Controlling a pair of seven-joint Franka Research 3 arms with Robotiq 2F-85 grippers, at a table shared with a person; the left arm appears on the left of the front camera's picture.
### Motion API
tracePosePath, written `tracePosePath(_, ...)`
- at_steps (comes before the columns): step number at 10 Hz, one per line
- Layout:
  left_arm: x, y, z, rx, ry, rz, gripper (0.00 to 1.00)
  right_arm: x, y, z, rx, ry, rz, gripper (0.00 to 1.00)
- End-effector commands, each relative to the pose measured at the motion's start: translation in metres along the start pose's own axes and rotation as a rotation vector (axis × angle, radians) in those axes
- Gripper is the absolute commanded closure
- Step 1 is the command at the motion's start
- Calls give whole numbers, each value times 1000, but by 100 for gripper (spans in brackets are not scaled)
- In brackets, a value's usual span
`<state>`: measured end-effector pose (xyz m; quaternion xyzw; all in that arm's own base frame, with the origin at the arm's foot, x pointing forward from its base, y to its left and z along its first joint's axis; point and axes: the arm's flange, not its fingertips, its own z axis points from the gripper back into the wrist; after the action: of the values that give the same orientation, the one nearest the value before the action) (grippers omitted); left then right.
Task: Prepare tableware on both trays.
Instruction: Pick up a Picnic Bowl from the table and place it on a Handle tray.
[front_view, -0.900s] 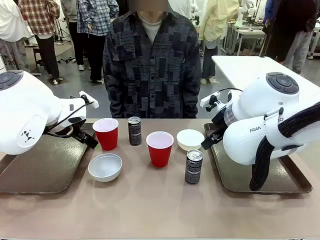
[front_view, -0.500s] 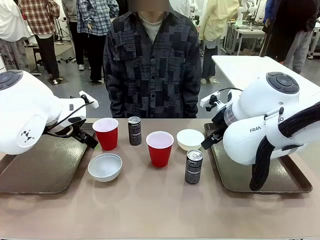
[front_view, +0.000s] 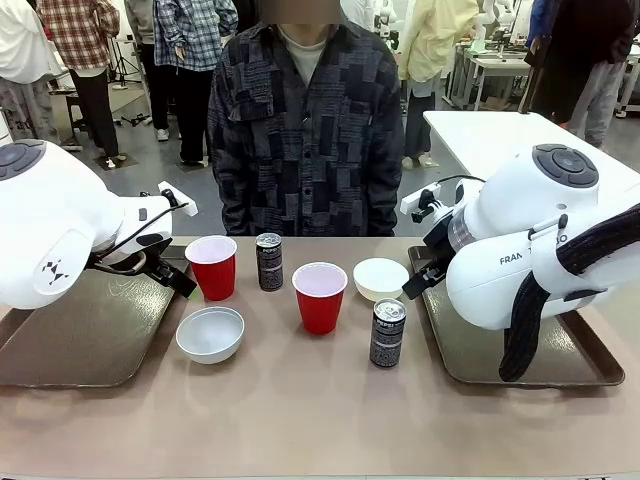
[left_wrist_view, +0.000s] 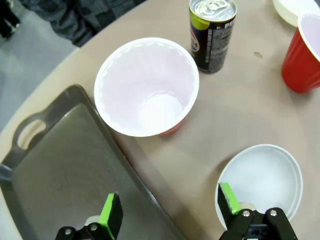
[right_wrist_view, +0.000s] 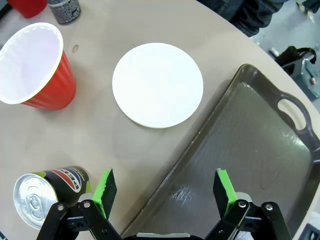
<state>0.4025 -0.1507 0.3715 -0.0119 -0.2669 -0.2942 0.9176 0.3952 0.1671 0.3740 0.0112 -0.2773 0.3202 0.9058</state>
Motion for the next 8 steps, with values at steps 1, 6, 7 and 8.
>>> tracePosePath(1, 0, 0, 0, 0, 0, 0, 0, 0, 0, 0, 0, 0, 0, 0)
tracePosePath(6, 0, 0, 0, 0, 0, 0, 0, 0, 0, 0, 0, 0, 0, 0)
tracePosePath(7, 0, 0, 0, 0, 0, 0, 0, 0, 0, 0, 0, 0, 0, 0)
tracePosePath(8, 7, -2, 33, -13, -56, -42, 0, 7, -1, 25, -6, -19, 30, 0)
